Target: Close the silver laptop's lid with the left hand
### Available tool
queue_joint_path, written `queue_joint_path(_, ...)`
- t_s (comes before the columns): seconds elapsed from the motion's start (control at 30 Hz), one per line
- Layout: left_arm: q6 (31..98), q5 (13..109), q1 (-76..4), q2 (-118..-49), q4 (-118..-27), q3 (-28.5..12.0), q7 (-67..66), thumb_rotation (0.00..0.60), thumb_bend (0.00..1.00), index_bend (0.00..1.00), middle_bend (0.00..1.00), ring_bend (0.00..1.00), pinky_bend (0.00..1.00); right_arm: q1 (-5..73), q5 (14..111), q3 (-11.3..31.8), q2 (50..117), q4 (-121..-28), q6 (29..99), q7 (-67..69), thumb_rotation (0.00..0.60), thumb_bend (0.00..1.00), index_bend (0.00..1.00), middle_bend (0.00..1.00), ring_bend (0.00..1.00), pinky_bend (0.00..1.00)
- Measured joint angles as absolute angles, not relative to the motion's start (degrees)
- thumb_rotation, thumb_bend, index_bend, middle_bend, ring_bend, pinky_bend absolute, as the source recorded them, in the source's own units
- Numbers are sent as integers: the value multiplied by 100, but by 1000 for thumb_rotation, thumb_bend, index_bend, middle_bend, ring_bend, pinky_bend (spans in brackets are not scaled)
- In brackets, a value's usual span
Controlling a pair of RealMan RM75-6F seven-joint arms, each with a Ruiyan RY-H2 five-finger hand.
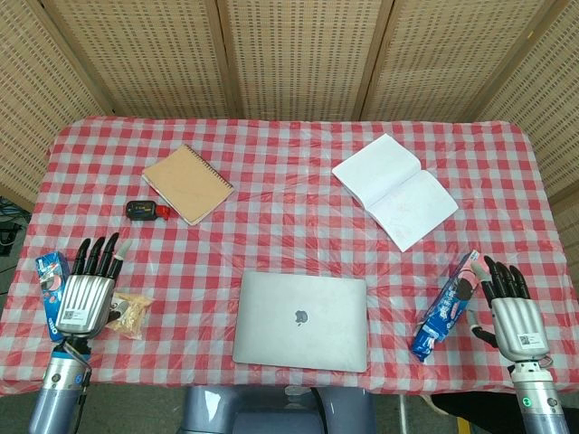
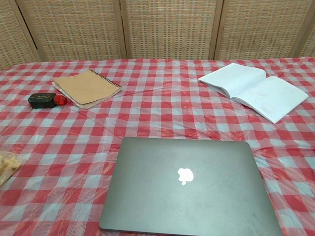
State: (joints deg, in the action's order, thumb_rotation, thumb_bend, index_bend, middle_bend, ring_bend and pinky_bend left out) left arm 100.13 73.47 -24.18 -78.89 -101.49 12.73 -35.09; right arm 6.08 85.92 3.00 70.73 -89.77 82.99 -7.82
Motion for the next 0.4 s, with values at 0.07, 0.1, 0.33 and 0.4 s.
queue_joint_path(0.07, 10115, 7440, -2161, -7848, -10057, 1368, -3402, 600, 3, 0, 0, 0, 0, 615, 8694, 229, 7091, -8993, 8292, -856, 600, 595, 0, 0, 0, 0)
queue_joint_path(0.1, 10150, 7483, -2058, -7834, -10004, 1401, -3340, 600, 3, 0, 0, 0, 0, 618, 8706, 212, 7101, -8995, 8281, -876, 600, 595, 0, 0, 0, 0)
queue_joint_path(0.33, 10162, 7759, -1591, -7695, -9744, 1473, -3025, 600, 7, 0, 0, 0, 0, 640, 8663, 205, 7107, -9047, 8198, -828, 600, 616, 0, 0, 0, 0)
queue_joint_path(0.4, 10167, 7882, -1516, -7632, -9778, 1427, -2970, 600, 8, 0, 0, 0, 0, 642, 8675, 195, 7107, -9071, 8193, -859, 600, 625, 0, 0, 0, 0)
